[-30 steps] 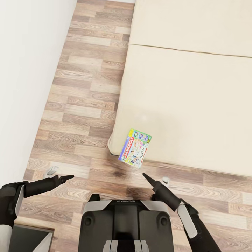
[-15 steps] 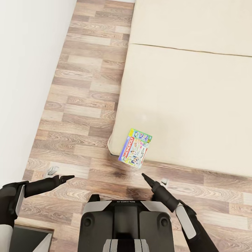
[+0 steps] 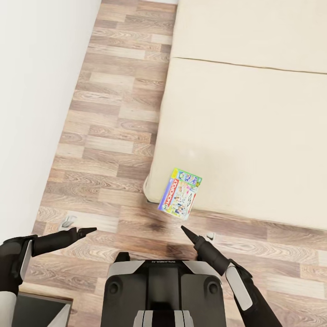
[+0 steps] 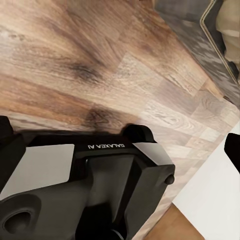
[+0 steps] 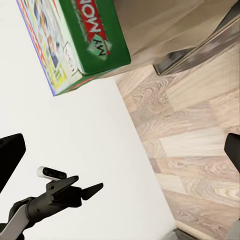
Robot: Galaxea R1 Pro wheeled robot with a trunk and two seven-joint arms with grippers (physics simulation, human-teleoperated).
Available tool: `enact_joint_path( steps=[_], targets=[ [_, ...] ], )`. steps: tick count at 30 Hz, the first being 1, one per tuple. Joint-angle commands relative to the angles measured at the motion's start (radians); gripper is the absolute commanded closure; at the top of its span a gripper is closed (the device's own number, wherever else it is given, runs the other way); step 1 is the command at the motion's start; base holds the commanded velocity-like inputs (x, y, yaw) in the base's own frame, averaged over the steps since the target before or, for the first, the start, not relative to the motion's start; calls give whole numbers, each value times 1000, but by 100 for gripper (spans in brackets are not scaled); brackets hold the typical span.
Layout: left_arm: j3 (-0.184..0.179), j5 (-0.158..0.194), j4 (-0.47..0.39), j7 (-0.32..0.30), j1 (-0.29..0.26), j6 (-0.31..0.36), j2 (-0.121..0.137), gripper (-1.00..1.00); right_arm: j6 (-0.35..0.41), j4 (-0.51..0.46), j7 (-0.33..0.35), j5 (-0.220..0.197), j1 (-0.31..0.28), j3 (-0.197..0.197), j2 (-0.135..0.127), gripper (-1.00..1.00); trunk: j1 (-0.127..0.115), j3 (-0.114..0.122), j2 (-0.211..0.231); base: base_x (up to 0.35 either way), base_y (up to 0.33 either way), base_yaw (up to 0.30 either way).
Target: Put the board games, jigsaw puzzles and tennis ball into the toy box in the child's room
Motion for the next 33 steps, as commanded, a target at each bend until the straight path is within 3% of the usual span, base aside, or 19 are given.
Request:
enact_joint_path(
  steps=[1, 33],
  targets=[
    [3, -10, 0, -10, -1, 6, 0, -100, 9, 0, 3, -5, 0, -3, 1, -100, 0, 0, 0, 19, 74, 0],
    [2, -9, 0, -10, -1, 6, -2, -100, -1, -27, 3, -1, 0, -3, 3, -100, 0, 0, 0, 35, 40, 0]
  ],
)
